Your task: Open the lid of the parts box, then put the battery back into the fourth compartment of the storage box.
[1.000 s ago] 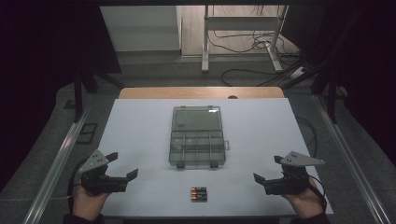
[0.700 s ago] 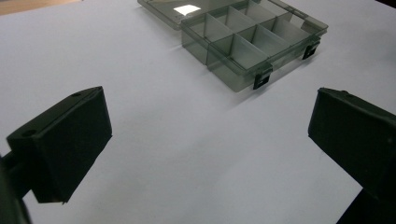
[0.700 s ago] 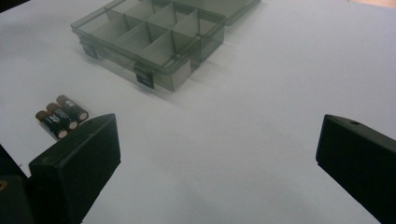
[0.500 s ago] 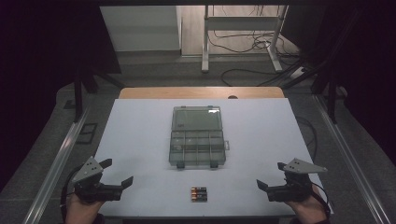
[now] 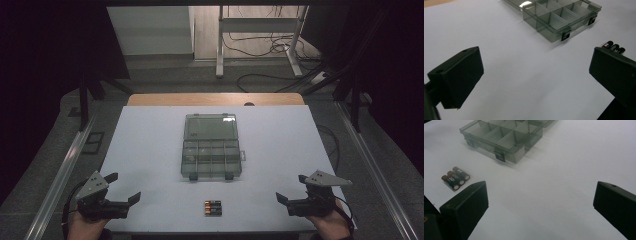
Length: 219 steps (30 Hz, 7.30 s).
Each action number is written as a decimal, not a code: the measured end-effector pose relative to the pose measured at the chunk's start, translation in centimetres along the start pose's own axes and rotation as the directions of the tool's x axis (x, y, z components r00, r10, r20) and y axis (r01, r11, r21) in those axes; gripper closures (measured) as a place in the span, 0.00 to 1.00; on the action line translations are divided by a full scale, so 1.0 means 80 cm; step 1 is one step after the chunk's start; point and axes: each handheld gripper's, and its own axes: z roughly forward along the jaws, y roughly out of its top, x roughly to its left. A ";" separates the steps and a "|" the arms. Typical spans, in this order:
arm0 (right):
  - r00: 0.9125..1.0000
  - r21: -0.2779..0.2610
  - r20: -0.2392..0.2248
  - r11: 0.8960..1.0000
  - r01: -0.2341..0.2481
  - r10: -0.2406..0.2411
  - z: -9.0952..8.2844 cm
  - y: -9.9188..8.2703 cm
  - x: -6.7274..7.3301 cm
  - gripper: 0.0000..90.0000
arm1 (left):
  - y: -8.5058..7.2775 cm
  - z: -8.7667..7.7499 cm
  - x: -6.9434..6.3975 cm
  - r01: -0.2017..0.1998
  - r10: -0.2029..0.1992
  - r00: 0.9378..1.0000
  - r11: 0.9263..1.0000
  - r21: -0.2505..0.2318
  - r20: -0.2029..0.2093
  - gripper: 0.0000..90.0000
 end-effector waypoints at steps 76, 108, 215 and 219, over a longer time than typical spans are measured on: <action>0.972 0.132 -0.187 0.977 0.165 -0.139 0.103 0.058 0.063 0.00 | 0.001 0.004 0.000 -0.002 0.001 1.000 1.000 0.028 0.006 0.00; 0.949 0.257 -0.247 0.932 0.257 -0.194 0.152 0.074 0.107 0.00 | 0.001 0.005 0.000 -0.005 0.005 1.000 0.999 0.035 0.007 0.00; 0.911 0.245 -0.326 0.908 0.339 -0.252 0.171 0.116 0.109 0.85 | 0.001 0.005 0.002 0.000 -0.001 1.000 0.999 0.034 0.023 0.03; 0.920 0.241 -0.308 0.916 0.321 -0.242 0.169 0.119 0.104 0.85 | 0.001 0.004 0.002 0.001 -0.001 1.000 0.999 0.034 0.024 0.03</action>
